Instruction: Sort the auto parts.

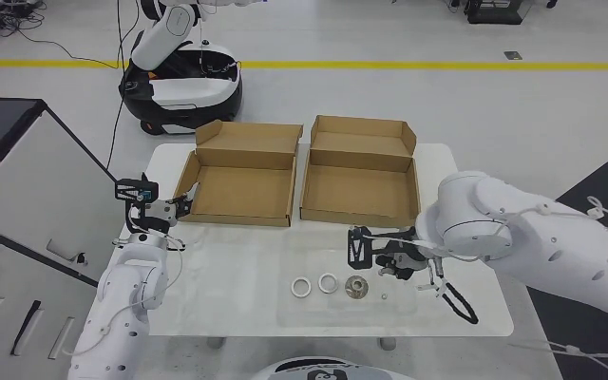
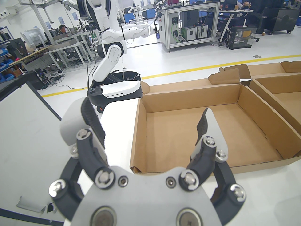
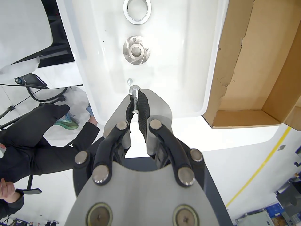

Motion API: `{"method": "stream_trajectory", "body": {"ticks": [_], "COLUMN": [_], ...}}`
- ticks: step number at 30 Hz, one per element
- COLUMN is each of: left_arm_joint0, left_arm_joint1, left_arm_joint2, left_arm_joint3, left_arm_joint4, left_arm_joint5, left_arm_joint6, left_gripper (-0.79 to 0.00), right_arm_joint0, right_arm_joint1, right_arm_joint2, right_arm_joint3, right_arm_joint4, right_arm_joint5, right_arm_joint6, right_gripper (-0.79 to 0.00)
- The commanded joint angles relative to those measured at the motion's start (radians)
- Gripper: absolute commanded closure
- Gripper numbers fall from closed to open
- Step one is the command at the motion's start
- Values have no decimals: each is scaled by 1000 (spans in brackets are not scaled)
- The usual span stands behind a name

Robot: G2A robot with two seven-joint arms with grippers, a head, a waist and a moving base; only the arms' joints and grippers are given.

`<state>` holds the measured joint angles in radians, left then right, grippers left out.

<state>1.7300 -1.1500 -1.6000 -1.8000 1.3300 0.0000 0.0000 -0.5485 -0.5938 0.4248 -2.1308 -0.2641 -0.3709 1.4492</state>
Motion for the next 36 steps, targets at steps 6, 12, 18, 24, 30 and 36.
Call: {"method": "stream_trajectory", "body": {"ticks": [6,12,18,24,30,36], "left_arm_joint0": [0,0,0,0,0,0], "left_arm_joint1": [0,0,0,0,0,0], "left_arm_joint2": [0,0,0,0,0,0], "left_arm_joint3": [0,0,0,0,0,0], "left_arm_joint4": [0,0,0,0,0,0], "left_arm_joint5": [0,0,0,0,0,0], "left_arm_joint6": [0,0,0,0,0,0], "left_gripper": [-785,-785,-785,-785,-785,-785], "right_arm_joint0": [0,-6,-4,-18,-46,-51], "right_arm_joint1": [0,14,58,122,169,174], "right_arm_joint2": [0,56,142,209,245,246], "right_arm_joint3": [0,46,109,176,223,224], "right_arm_joint4": [0,94,267,460,690,920], "right_arm_joint5": [0,-17,-46,-76,-129,-156], "right_arm_joint6": [0,-38,-46,-76,-128,-155], "right_gripper": [0,0,0,0,0,0]}}
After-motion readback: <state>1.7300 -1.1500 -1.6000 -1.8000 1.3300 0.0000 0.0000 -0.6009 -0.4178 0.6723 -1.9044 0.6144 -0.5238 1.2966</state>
